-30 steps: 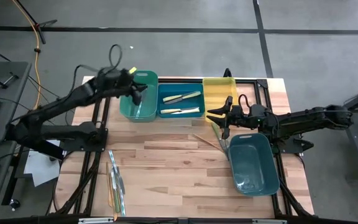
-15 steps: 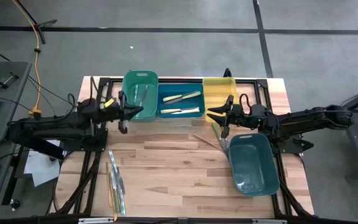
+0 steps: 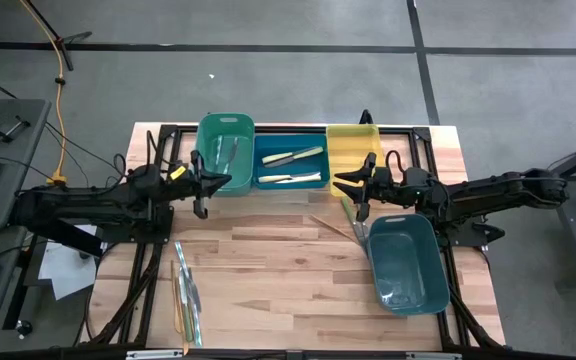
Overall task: Sort silverware by color (type)
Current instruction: Put the blue knife into the green bin
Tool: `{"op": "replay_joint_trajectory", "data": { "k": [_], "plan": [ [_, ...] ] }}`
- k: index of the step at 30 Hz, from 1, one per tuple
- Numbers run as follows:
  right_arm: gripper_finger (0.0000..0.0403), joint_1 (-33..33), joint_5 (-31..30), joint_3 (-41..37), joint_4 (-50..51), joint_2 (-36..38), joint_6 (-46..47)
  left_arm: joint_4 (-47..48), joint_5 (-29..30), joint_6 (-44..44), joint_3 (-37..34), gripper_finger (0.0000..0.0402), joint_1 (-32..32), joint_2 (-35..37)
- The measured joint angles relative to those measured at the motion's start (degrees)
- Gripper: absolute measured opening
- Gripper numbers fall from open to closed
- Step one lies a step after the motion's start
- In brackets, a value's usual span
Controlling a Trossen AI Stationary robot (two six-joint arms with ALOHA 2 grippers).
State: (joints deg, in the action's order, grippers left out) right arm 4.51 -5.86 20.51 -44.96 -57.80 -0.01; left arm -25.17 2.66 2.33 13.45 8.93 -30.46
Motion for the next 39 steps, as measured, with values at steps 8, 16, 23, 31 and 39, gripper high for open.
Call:
{"op": "replay_joint_trajectory", "data": {
  "k": [8,16,23,31,39],
  "plan": [
    [0.0103,0.00,0.03,0.00,-0.47,0.00,0.00,0.94,-0.01,0.42,0.00,0.0001,0.02,-0.02],
    [0.0103,0.00,0.04,0.00,-0.46,0.00,-0.36,1.29,-0.02,0.54,0.02,0.0001,0.02,-0.02],
    [0.0103,0.00,0.05,0.00,-0.45,0.00,-0.44,1.40,-0.04,0.52,0.02,0.0001,0.02,-0.02],
    [0.0103,0.00,0.03,0.00,-0.41,0.00,-0.45,1.42,-0.04,0.50,0.03,0.0001,0.02,-0.02],
    [0.0103,0.00,0.03,0.00,-0.41,0.00,-0.46,1.51,-0.06,0.55,0.04,0.0001,0.02,-0.02]
  ]
}}
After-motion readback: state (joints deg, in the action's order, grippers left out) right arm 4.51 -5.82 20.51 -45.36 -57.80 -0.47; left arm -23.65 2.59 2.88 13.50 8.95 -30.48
